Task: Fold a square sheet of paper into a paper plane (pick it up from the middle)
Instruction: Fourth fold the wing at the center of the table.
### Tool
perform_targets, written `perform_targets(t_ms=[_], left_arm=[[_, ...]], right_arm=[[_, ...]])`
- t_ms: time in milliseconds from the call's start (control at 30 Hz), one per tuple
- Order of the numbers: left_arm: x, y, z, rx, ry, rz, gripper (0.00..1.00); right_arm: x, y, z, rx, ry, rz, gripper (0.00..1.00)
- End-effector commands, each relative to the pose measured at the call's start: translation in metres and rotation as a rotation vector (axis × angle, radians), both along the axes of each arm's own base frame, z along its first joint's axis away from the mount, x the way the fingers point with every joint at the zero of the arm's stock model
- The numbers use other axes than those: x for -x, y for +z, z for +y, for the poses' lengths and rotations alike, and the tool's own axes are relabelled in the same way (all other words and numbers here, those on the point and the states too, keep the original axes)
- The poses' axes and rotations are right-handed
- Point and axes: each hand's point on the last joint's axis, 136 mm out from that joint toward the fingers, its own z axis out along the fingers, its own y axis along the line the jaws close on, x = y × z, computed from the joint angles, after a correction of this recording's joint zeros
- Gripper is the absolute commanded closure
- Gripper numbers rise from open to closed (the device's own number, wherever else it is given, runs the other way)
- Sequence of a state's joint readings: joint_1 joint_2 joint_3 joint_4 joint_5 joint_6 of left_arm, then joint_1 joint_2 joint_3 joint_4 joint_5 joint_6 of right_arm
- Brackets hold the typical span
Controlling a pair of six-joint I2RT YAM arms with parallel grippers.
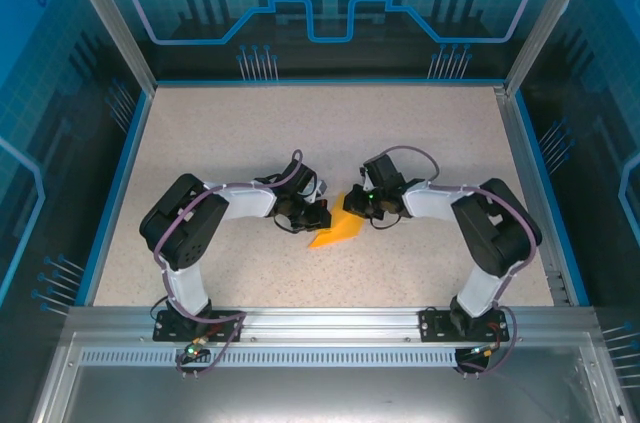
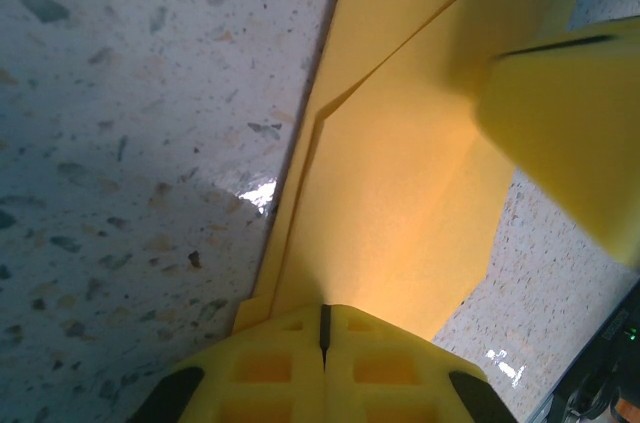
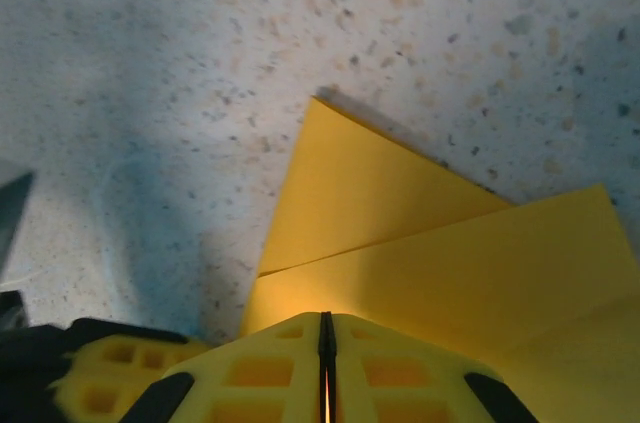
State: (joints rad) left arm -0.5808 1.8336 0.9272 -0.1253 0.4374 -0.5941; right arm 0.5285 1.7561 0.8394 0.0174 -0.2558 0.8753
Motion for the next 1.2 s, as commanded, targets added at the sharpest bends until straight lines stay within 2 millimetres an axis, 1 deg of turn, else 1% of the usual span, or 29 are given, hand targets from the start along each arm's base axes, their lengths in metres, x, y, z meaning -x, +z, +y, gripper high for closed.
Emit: perform_targets(t_ms=[0,100,200,267,300,333,433,500,567,633,733,867,933,1033,1167], left_arm=[[0.029,-0.042,0.036,-0.198,0.01,0.114,1.0],[0.031,-0.044,0.037,-0.204,0.011,0.117,1.0],[0.033,-0.045,0.04,-0.21,0.01,0.12,1.0],[0.033,-0.045,0.04,-0.208,0.011,0.121,1.0],[0.033,-0.045,0.039,-0.207,0.011,0.119,1.0],[0.033,-0.045,0.039,-0.206,0.009,0.119,1.0],[0.032,-0.042,0.038,-0.2,0.011,0.112,1.0],[0.031,-0.041,0.038,-0.197,0.013,0.108,1.0],[0.03,-0.039,0.036,-0.19,0.015,0.105,1.0],[0.029,-0.037,0.035,-0.18,0.017,0.1,1.0],[0.027,-0.035,0.033,-0.172,0.019,0.095,1.0],[0.025,-0.033,0.031,-0.163,0.018,0.089,1.0],[0.025,-0.032,0.029,-0.154,0.019,0.089,1.0],[0.023,-0.026,0.026,-0.136,0.016,0.081,1.0],[0.017,-0.012,0.02,-0.111,0.003,0.058,1.0]], right_arm=[[-0.008,-0.009,-0.003,-0.04,-0.009,0.02,0.9],[-0.014,-0.018,-0.025,-0.008,-0.044,0.035,0.9],[-0.024,-0.016,-0.054,0.042,-0.109,0.015,0.9],[-0.031,-0.011,-0.073,0.082,-0.151,0.0,0.9],[-0.033,-0.005,-0.078,0.096,-0.16,-0.005,0.9],[-0.033,0.002,-0.078,0.094,-0.151,-0.012,0.9],[-0.025,0.031,-0.058,0.07,-0.084,-0.056,0.9],[-0.013,0.04,-0.043,0.059,-0.055,-0.064,0.89],[-0.001,0.04,-0.027,0.03,-0.039,-0.055,0.89],[0.007,0.035,-0.013,-0.002,-0.037,-0.039,0.89],[0.011,0.026,0.004,-0.044,-0.026,-0.024,0.89],[0.011,0.015,0.021,-0.079,-0.006,0.004,0.9],[0.012,0.006,0.026,-0.092,0.005,0.028,0.9],[0.016,-0.007,0.026,-0.086,0.0,0.062,0.9],[0.023,-0.021,0.017,-0.04,-0.016,0.098,0.9]])
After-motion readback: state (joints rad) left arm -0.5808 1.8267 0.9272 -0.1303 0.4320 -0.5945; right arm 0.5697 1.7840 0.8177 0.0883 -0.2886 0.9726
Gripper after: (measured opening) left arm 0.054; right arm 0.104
